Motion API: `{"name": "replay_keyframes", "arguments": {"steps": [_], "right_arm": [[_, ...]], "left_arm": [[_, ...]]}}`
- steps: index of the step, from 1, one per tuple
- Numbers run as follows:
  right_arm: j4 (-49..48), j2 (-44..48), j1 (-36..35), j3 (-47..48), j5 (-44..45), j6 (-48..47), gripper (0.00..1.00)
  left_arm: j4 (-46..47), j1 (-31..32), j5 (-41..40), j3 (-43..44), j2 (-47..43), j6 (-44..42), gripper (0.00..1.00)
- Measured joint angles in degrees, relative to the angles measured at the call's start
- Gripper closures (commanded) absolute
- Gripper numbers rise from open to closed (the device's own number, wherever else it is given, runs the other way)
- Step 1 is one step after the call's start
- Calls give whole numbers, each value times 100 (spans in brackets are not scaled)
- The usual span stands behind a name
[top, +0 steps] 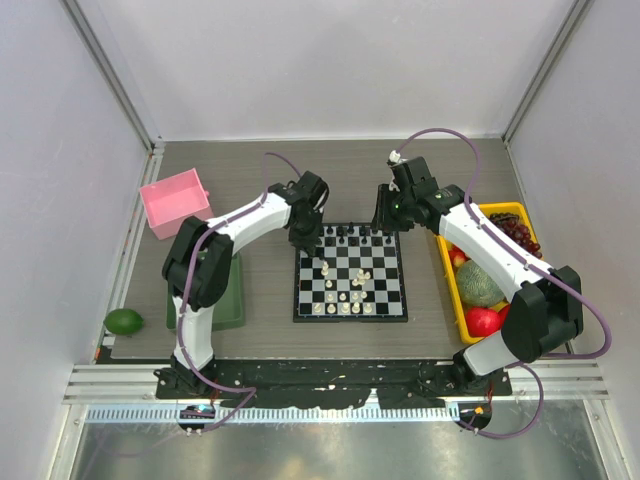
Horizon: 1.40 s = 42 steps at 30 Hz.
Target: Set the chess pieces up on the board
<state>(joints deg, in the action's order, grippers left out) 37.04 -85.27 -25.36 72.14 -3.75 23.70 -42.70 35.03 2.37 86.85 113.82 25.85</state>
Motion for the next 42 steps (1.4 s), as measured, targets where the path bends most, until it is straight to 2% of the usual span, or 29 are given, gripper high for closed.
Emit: {"name": "replay_keyframes", "arguments": {"steps": [9, 19, 37, 42], "right_arm": [[-15, 0, 0, 0, 2, -4, 65], [-15, -31, 0, 0, 7, -4, 65], [-20, -111, 0, -4, 17, -20, 65], [-22, -120, 0, -4, 22, -22, 65]], "left_arm": [[-101, -459, -83, 190, 9, -216, 100], [-221, -772, -76, 1325, 542, -413, 100], [-302, -763, 286, 1349, 817, -374, 100], [-264, -728, 313, 1351, 905, -334, 97]]}}
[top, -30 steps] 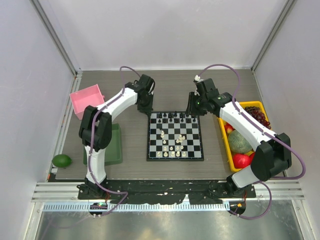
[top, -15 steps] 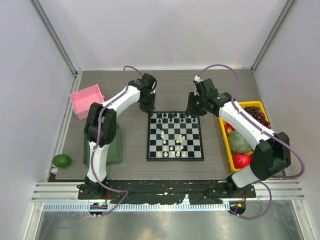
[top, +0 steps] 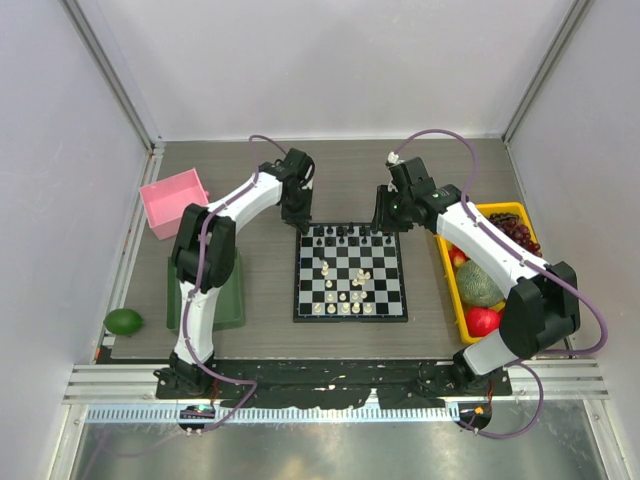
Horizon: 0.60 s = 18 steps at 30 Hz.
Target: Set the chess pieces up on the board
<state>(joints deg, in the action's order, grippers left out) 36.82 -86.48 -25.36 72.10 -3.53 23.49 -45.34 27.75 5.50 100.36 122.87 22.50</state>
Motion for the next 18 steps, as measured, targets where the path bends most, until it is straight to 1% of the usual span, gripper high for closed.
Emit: {"name": "replay_keyframes", "arguments": {"steps": [7, 14, 17, 18], "right_arm": [[-39, -7, 0, 0, 63, 0, 65], [-52, -7, 0, -2, 70, -2, 65], [-57, -7, 0, -2, 70, 0, 65], [-57, -7, 0, -2, 70, -2, 65]], "left_arm": [[28, 0, 11, 0, 2, 22, 94], [52, 0, 15, 52, 42, 92, 94], [50, 0, 15, 214, 151, 90, 89], [50, 0, 17, 229, 164, 85, 85]]}}
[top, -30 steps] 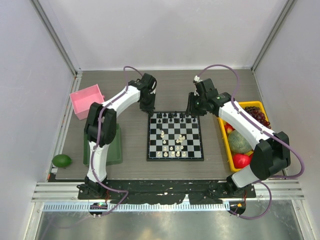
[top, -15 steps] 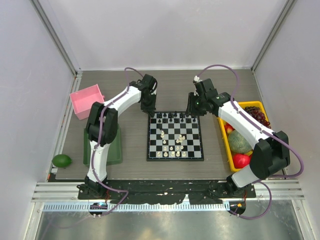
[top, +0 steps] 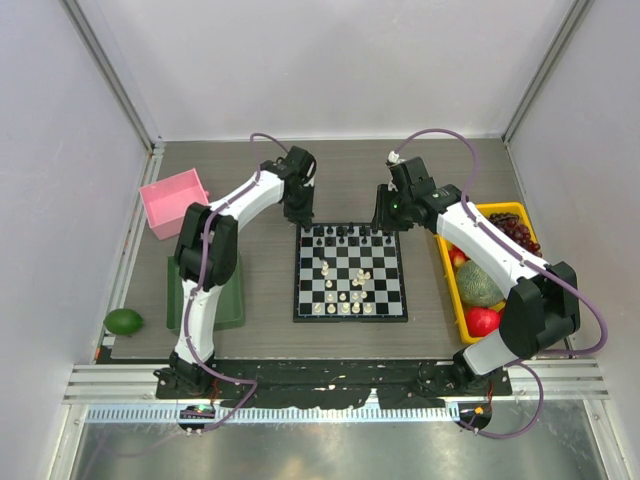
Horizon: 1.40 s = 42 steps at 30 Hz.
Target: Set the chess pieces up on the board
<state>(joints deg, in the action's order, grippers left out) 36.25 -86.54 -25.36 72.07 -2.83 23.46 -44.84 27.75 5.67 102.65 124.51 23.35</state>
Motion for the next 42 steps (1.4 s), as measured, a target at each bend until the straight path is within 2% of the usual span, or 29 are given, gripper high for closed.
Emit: {"name": "replay_keyframes", "arguments": {"steps": [6, 9, 19, 26, 34, 42], "right_arm": [[-22, 0, 0, -42, 0, 0, 65], [-22, -2, 0, -61, 0, 0, 64], [-22, 0, 0, -74, -4, 0, 64], [-24, 0, 0, -76, -7, -15, 64], [-50, 0, 0, -155, -33, -17, 65], [-70, 2, 0, -181, -74, -17, 64]], "left_arm": [[59, 0, 52, -33, 0, 7, 76], [76, 0, 48, -48, 0, 2, 75], [4, 4, -116, -179, -7, -33, 62], [-7, 11, -267, -426, -332, -37, 53], [59, 52, -302, -857, -1248, 15, 52], [136, 505, -269, -925, -1377, 22, 57]]}}
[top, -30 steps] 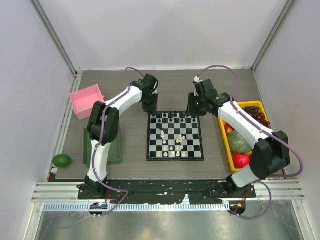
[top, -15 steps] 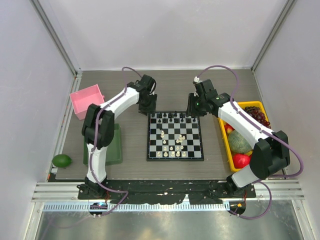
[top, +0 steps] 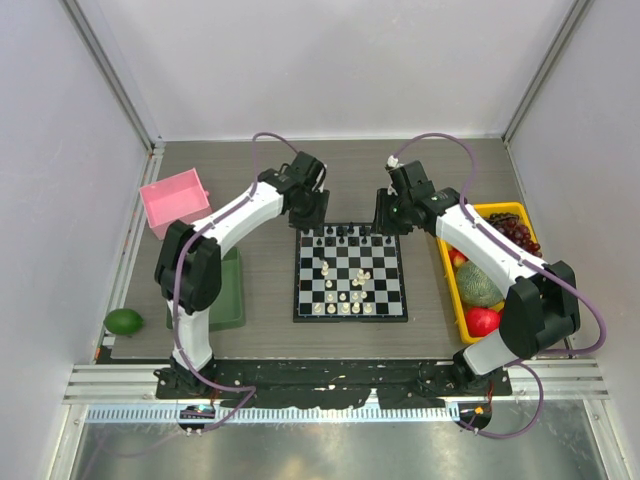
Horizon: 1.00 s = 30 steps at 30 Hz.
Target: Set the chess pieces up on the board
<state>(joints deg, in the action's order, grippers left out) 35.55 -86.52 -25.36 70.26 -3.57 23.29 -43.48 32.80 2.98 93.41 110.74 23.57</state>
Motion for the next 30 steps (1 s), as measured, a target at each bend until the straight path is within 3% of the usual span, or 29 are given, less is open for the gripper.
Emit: {"name": "replay_keyframes", "arguments": {"steps": [30], "right_arm": [[-37, 155, 0, -96, 201, -2, 64]], "left_arm": [[4, 468, 162, -278, 625, 50, 67]]}}
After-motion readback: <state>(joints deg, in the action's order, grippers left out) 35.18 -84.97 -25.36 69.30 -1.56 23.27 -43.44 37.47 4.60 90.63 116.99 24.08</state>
